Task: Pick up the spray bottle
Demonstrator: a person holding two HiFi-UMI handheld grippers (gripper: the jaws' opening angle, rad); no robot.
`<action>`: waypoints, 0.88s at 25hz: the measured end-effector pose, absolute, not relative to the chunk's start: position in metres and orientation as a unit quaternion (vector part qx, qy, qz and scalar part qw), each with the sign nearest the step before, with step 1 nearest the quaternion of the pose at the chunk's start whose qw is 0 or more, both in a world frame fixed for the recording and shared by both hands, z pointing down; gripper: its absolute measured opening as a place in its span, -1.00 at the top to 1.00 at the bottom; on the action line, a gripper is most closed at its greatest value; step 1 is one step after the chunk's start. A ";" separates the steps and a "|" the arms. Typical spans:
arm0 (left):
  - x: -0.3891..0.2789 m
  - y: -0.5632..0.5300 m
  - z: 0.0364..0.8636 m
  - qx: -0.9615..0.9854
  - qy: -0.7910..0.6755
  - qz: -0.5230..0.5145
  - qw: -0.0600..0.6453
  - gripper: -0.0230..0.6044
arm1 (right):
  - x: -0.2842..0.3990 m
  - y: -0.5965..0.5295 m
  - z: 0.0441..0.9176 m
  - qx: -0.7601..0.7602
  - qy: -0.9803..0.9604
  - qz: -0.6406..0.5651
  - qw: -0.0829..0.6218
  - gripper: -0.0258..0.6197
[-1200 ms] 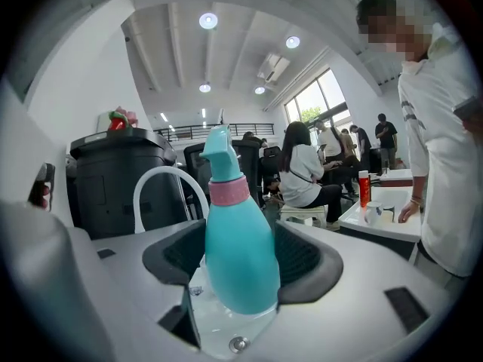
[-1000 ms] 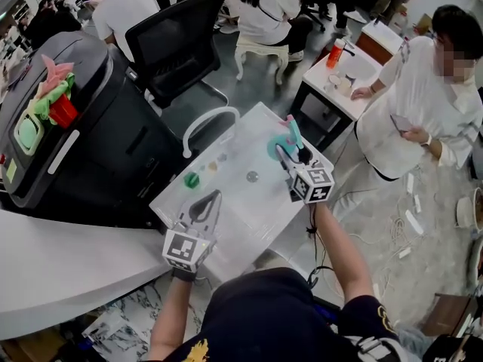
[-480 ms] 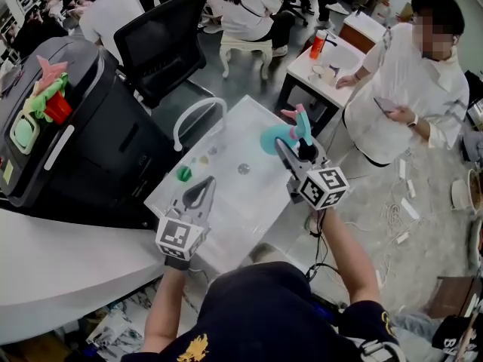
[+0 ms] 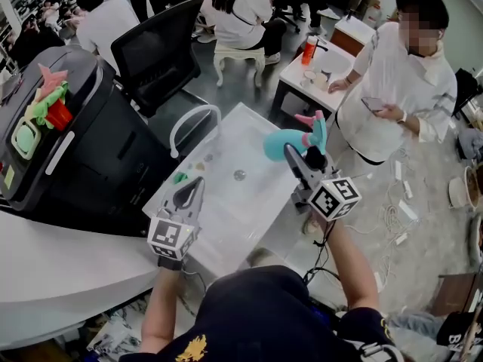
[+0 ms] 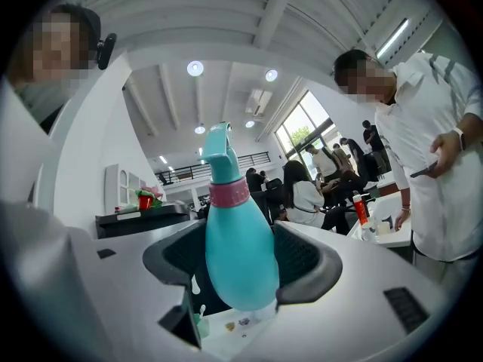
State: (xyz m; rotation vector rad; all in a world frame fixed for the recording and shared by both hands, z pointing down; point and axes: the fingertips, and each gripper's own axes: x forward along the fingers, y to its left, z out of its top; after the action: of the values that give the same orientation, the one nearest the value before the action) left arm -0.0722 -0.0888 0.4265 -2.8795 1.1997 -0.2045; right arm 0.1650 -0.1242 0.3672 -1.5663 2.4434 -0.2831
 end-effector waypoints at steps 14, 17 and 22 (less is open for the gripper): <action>-0.071 -0.089 0.425 -0.922 0.380 -0.069 0.012 0.87 | 0.169 -0.113 0.352 -0.531 0.833 -0.090 0.129 0.06; -0.071 -0.089 0.423 -0.922 0.380 -0.067 0.013 0.88 | 0.168 -0.114 0.352 -0.530 0.834 -0.088 0.127 0.06; -0.072 -0.088 0.423 -0.923 0.379 -0.069 0.014 0.88 | 0.167 -0.113 0.353 -0.530 0.834 -0.088 0.125 0.06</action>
State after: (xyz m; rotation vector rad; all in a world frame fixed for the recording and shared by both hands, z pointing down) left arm -0.0716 -0.0883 0.4235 -2.8733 1.1808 -0.2135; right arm 0.1672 -0.1131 0.3532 -1.5446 2.4309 -0.2560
